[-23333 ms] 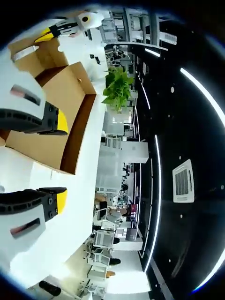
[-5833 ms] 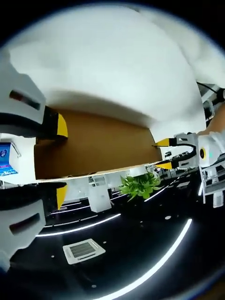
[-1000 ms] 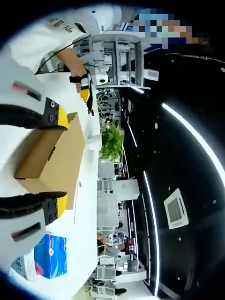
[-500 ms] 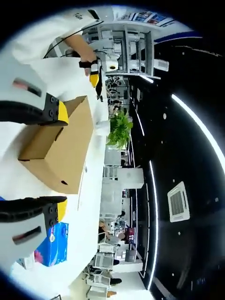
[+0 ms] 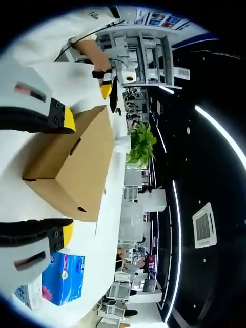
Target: Operate the shoe box by opening the lid, removing the specified soft item, and placing it in the target area until the item is outside and the box remains undamaged.
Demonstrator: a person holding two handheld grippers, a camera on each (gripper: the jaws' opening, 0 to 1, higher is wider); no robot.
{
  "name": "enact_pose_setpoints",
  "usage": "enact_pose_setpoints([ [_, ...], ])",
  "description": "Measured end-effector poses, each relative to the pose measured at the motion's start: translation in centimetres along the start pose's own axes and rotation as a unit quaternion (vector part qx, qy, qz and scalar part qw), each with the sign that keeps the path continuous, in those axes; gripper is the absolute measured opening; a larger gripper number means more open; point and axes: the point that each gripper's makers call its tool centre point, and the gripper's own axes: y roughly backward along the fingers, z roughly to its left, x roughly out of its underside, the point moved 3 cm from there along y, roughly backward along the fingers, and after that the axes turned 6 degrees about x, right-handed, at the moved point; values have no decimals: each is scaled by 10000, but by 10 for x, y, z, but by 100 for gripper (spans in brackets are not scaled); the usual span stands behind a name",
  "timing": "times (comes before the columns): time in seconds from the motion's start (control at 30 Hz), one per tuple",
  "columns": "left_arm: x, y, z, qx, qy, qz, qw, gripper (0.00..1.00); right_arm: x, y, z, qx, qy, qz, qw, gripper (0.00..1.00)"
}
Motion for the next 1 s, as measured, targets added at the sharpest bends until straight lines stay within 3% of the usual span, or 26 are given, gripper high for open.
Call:
enact_pose_setpoints([
  [0.1, 5, -6, -4, 39, -96, 122, 9999, 70, 4, -5, -1, 47, -33, 117, 9999, 62],
  [0.23, 8, -11, -6, -6, -188, 197, 9996, 71, 5, -8, -2, 72, -101, 138, 9998, 61],
  [0.37, 13, -19, -9, 42, 16, 145, 9999, 67, 8, -14, 4, -63, -67, 189, 9998, 62],
  [0.57, 17, -28, -13, 64, -20, 185, 9998, 66, 13, -21, 6, 28, 549, 343, 9979, 60],
  [1.0, 18, -29, -17, 9, -329, 254, 9991, 65, 15, -23, 6, 21, 488, 330, 9983, 61],
])
